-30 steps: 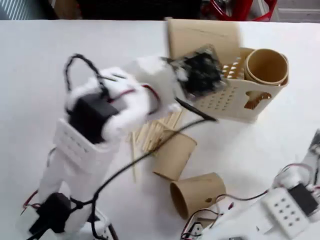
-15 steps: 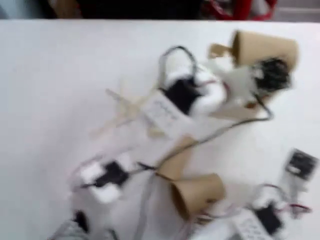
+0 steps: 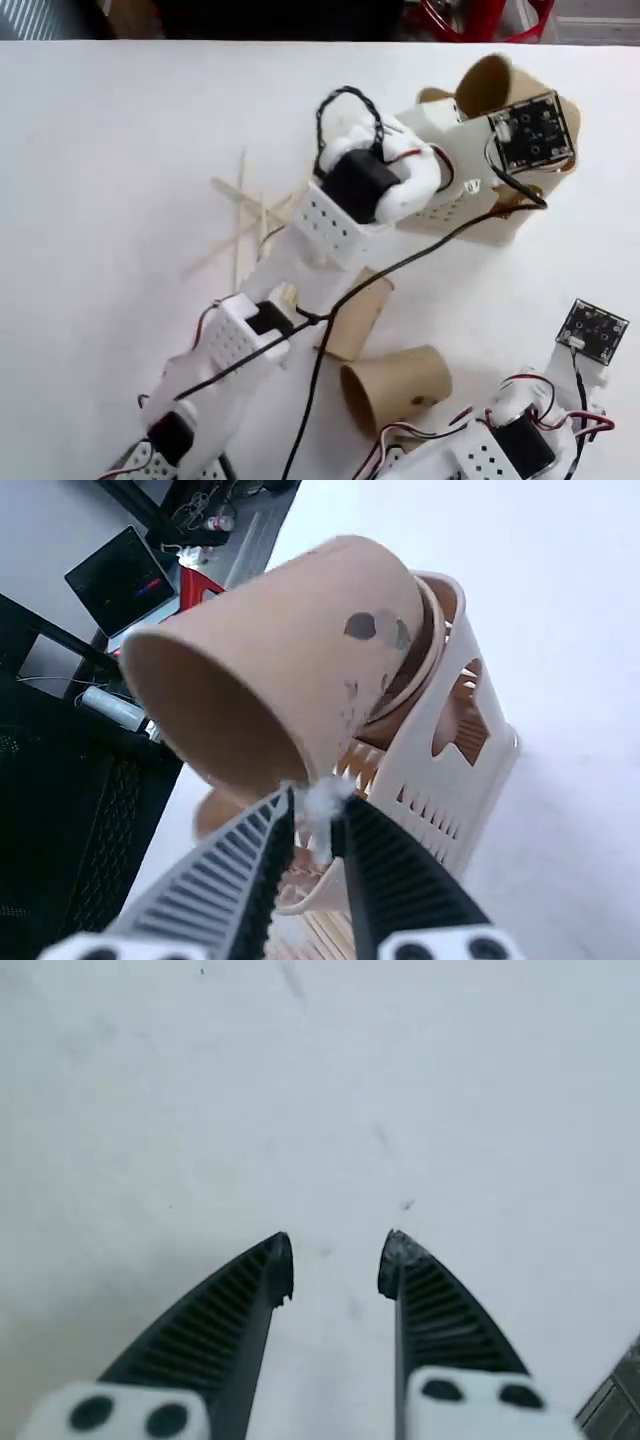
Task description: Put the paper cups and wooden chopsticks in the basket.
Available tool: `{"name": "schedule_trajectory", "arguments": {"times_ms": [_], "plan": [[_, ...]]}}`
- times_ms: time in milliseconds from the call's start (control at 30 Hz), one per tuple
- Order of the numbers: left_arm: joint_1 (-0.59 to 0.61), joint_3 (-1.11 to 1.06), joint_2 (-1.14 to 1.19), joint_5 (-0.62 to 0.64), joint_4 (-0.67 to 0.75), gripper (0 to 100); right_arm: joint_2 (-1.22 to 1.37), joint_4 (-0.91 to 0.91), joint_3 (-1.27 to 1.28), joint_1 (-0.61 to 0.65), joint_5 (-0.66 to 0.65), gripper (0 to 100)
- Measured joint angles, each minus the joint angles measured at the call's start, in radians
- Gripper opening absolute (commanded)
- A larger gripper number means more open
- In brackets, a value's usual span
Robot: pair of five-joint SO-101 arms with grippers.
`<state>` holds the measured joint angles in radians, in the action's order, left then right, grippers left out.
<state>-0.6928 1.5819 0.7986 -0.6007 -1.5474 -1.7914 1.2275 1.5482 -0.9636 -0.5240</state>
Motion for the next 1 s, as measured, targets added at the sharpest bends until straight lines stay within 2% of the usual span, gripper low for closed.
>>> {"name": "schedule_trajectory", "arguments": {"times_ms": [367, 433, 567, 667, 767, 900, 1000], "plan": [[0.002, 0.023, 0.011, 0.002, 0.017, 8, 0.0, 0.0, 0.0, 0.0, -0.002, 15.2], [0.003, 0.038, 0.008, 0.035, 0.026, 8, 0.0, 0.0, 0.0, 0.0, -0.002, 15.2], [0.008, 0.015, 0.003, 0.146, 0.152, 8, 0.0, 0.0, 0.0, 0.0, -0.002, 15.2], [0.006, -0.034, 0.003, 0.167, 0.253, 8, 0.0, 0.0, 0.0, 0.0, -0.002, 15.3], [0.002, -0.037, 0.005, 0.173, 0.272, 8, 0.0, 0.0, 0.0, 0.0, -0.002, 15.5], [0.04, -0.037, -0.009, 0.18, 0.207, 8, 0.0, 0.0, 0.0, 0.0, -0.003, 15.5], [0.124, -0.023, -0.074, 0.206, 0.044, 8, 0.0, 0.003, 0.0, 0.035, -0.005, 15.3]]}}
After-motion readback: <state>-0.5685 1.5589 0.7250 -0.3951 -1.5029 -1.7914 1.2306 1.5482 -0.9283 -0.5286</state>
